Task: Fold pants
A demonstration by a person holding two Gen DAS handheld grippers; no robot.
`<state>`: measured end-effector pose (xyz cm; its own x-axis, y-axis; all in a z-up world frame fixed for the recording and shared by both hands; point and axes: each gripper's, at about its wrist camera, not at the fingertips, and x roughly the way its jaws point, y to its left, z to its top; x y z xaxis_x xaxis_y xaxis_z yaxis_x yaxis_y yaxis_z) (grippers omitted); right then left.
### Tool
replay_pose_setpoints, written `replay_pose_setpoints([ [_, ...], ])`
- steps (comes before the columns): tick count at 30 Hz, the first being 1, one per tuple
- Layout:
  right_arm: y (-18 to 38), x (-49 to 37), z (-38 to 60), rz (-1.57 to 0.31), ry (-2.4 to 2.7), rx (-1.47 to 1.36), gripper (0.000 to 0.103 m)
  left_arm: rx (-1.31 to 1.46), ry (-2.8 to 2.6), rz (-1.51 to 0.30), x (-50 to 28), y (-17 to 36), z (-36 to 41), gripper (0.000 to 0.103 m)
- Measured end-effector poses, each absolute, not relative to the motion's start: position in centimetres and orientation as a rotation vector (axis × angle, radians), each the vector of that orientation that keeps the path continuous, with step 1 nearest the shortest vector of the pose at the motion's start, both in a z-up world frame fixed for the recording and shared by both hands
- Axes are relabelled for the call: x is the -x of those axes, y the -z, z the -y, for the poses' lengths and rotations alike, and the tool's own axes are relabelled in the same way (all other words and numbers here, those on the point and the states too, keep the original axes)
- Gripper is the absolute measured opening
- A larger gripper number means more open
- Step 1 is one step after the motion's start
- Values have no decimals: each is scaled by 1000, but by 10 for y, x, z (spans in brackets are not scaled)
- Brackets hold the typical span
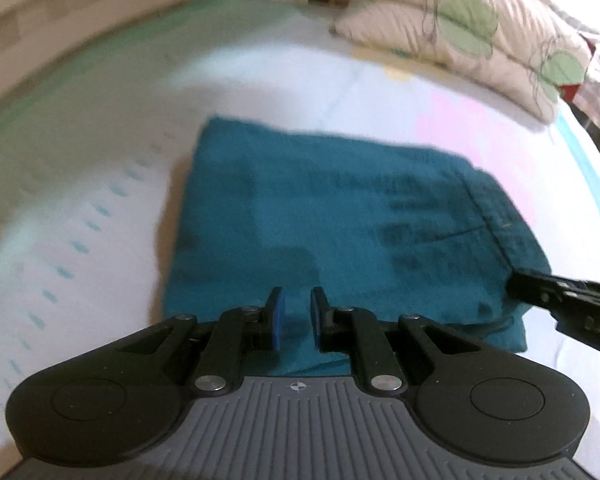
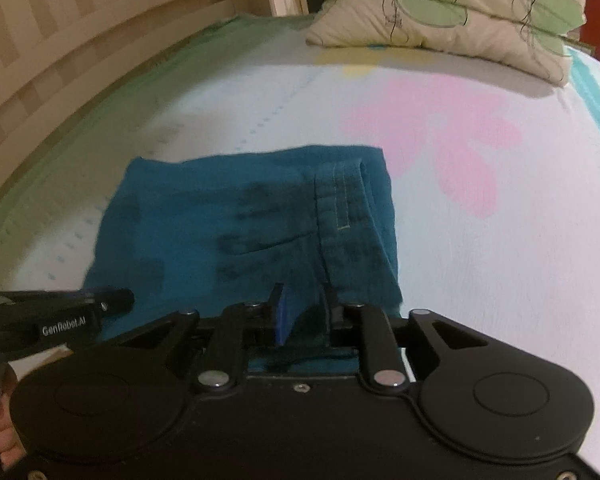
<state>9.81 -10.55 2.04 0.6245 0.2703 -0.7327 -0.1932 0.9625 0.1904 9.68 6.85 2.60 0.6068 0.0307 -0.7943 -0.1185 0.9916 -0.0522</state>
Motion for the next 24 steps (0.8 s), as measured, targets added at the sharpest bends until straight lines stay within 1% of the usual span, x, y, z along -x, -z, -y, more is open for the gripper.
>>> replay_pose_setpoints([
  [4,-30,-80,102,-870,-223,-107,32,46,-117,-849,-79,-46,-61,16],
  [7,-33,-74,100,-878,-215,-117,32,-22,-109,-843,-71,-53,-51,16],
  [10,-34,-62,97,-882,-206,-132,41,-65,-95,-874,-61,-55,-46,20],
  [11,-34,-58,97,-880,-204,-139,41,-69,-97,-884,-56,-56,-45,20],
  [15,-38,-40,97,-876,-196,-155,42,0,-78,-865,-36,-60,-50,20],
  [16,-39,-37,97,-876,-195,-156,44,31,-68,-854,-32,-62,-52,20],
  [19,-41,-31,97,-866,-191,-153,54,116,-46,-816,-22,-66,-58,20],
  [21,-43,-27,97,-856,-187,-147,55,160,-52,-794,-16,-66,-61,20],
  [24,-44,-21,95,-853,-186,-132,55,147,-85,-814,-15,-65,-59,20],
])
